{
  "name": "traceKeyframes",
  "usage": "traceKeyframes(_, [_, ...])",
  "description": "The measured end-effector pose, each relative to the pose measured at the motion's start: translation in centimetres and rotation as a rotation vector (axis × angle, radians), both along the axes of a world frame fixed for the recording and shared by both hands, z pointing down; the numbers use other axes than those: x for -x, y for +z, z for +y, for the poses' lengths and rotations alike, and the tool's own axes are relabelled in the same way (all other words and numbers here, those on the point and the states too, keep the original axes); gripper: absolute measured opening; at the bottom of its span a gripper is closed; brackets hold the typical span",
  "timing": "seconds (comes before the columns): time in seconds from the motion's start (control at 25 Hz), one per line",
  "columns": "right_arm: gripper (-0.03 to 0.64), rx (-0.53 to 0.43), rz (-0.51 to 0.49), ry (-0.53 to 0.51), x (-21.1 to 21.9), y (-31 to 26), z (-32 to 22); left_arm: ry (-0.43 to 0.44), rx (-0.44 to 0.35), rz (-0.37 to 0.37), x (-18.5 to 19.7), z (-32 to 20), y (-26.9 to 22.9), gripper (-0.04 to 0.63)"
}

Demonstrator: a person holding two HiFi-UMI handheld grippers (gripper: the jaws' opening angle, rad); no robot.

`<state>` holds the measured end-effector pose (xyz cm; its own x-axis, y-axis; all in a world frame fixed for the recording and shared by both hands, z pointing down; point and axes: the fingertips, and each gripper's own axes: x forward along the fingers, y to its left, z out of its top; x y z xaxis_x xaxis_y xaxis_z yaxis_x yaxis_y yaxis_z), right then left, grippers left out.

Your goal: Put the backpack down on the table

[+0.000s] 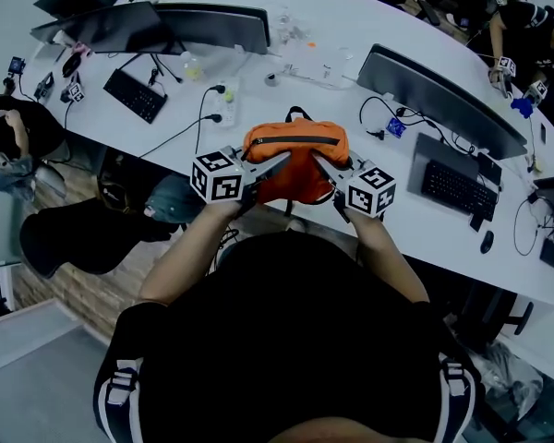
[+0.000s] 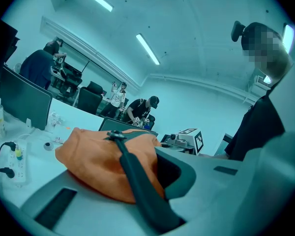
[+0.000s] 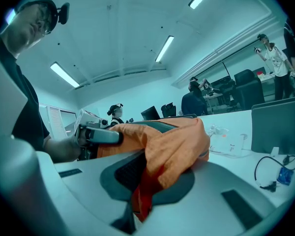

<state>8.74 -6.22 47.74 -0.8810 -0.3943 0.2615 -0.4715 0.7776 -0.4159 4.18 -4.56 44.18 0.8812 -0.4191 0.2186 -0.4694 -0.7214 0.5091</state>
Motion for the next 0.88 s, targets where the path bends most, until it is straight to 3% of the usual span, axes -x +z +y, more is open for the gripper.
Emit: traceKeyframes(0.88, [0.037,-0.043,0.046,0.016,-0.1,-1.2,-1.6,0.018,-0.028,0.047,0.2,-1.7,-1.0,0.034])
